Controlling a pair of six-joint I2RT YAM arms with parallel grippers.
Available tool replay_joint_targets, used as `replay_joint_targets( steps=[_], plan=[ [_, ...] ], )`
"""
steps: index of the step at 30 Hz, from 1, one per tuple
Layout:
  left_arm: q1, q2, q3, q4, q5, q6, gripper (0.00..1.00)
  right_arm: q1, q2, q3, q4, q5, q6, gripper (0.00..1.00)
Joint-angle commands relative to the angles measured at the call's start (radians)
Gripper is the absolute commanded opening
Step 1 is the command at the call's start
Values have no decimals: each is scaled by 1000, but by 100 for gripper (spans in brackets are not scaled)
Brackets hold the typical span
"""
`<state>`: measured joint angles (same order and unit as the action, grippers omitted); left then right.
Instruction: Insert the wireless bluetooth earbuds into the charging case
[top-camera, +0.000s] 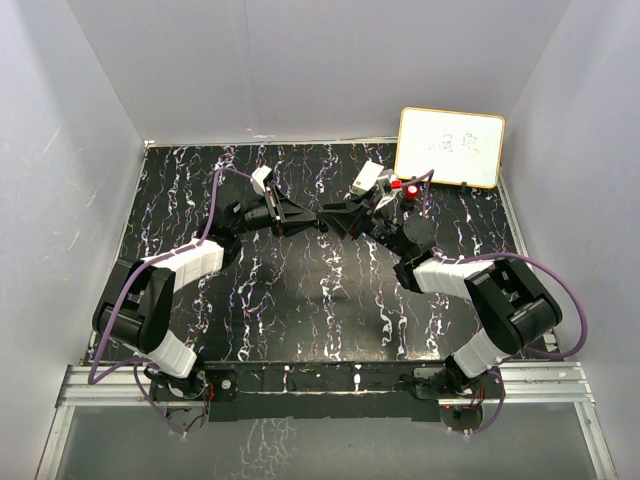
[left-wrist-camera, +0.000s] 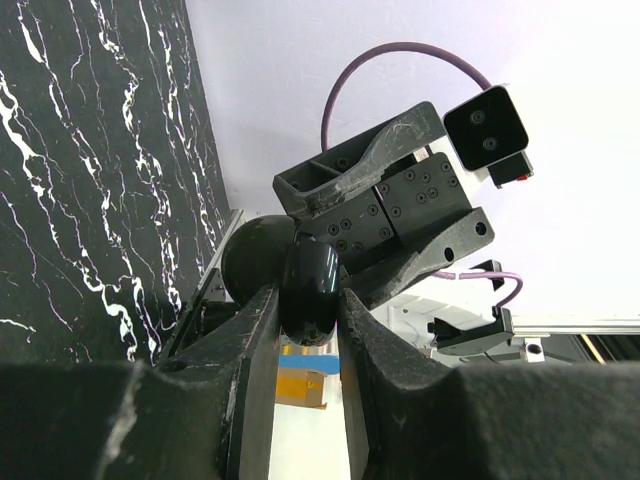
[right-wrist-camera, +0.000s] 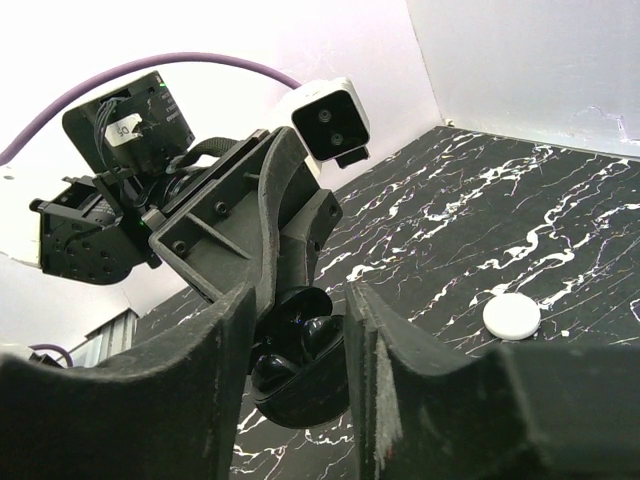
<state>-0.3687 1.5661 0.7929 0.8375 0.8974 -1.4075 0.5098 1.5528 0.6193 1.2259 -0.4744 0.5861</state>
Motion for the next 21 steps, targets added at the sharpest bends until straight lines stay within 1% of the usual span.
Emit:
replay_joint_targets(
  steps=[1, 5, 8, 9, 12, 13, 16, 18, 21],
  plan=[
    [-3, -23, 13, 36, 4, 0, 0, -6, -46, 57, 58, 31, -2, 43],
    [-3, -9, -19, 54, 3, 0, 0, -23, -92, 72, 22, 50, -5, 48],
    [-1, 9, -37, 74, -3, -6, 0, -36, -145, 63, -47, 64, -48, 49],
    [0, 17, -42, 80, -7, -9, 0, -37, -174, 59, -100, 91, -75, 49],
    [2, 42, -39, 101, -14, -24, 0, -33, -280, 55, -373, 179, -190, 50],
    [1, 53, -37, 110, -15, -32, 0, -29, -315, 43, -441, 207, -225, 51],
    [4, 91, -21, 139, -25, -60, 0, -20, -418, -34, -543, 270, -328, 59],
    [4, 116, -11, 161, -35, -82, 0, -11, -451, -56, -633, 307, -377, 63],
    [3, 154, 2, 203, -48, -117, 0, 7, -489, -119, -651, 351, -409, 66]
  ],
)
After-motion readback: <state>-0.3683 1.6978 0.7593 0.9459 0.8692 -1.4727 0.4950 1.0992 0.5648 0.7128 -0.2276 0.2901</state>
